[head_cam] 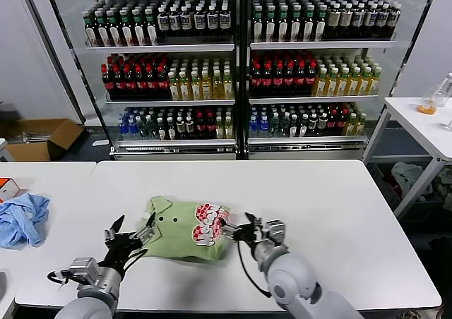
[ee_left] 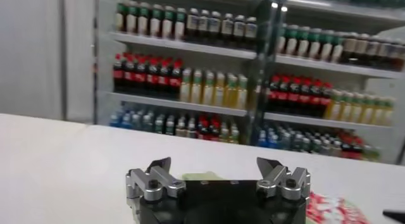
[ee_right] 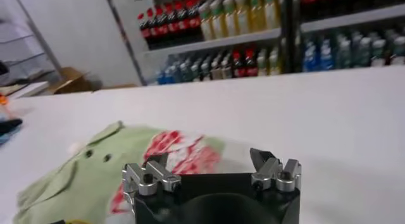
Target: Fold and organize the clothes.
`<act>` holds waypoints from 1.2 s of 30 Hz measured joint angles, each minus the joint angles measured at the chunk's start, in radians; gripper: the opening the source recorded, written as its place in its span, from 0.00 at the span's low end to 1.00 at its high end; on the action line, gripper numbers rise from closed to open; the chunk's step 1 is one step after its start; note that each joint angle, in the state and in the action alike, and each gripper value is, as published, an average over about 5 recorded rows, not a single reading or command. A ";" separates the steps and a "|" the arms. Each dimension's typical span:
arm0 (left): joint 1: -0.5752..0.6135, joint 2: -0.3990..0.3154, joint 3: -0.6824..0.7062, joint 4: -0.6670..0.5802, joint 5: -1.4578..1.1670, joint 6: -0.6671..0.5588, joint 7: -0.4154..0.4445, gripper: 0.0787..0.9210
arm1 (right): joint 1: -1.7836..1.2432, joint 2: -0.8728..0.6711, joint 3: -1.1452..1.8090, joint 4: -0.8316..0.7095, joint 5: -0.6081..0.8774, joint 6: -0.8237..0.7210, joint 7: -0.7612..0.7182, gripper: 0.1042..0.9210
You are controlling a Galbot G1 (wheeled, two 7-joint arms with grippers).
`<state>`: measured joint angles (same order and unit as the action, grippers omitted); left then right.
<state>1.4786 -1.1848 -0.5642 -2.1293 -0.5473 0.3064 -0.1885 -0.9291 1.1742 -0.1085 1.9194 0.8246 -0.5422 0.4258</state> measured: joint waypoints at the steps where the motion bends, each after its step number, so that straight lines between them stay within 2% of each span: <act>1: 0.004 0.001 -0.008 -0.001 0.000 -0.002 -0.001 0.88 | 0.005 0.011 -0.010 -0.012 0.001 0.001 0.003 0.88; 4: 0.015 0.002 -0.026 -0.006 0.001 -0.008 -0.004 0.88 | 0.017 0.037 -0.031 -0.044 0.008 0.007 0.013 0.88; 7: 0.025 0.003 -0.038 -0.008 0.004 -0.011 -0.006 0.88 | 0.025 0.056 -0.046 -0.072 0.018 0.015 0.023 0.83; 29: 0.046 0.014 -0.065 -0.003 -0.003 -0.021 -0.013 0.88 | 0.053 0.086 -0.056 -0.153 0.048 0.043 0.036 0.06; 32: 0.041 0.015 -0.062 0.002 -0.007 -0.021 -0.013 0.88 | 0.061 0.077 -0.049 -0.156 0.046 0.040 0.029 0.01; 36: 0.032 0.020 -0.054 0.010 -0.011 -0.021 -0.013 0.88 | 0.075 0.057 -0.035 -0.160 0.037 0.032 0.014 0.01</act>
<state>1.5107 -1.1648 -0.6186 -2.1190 -0.5585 0.2854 -0.2015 -0.8544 1.2316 -0.1432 1.7597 0.8615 -0.5103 0.4401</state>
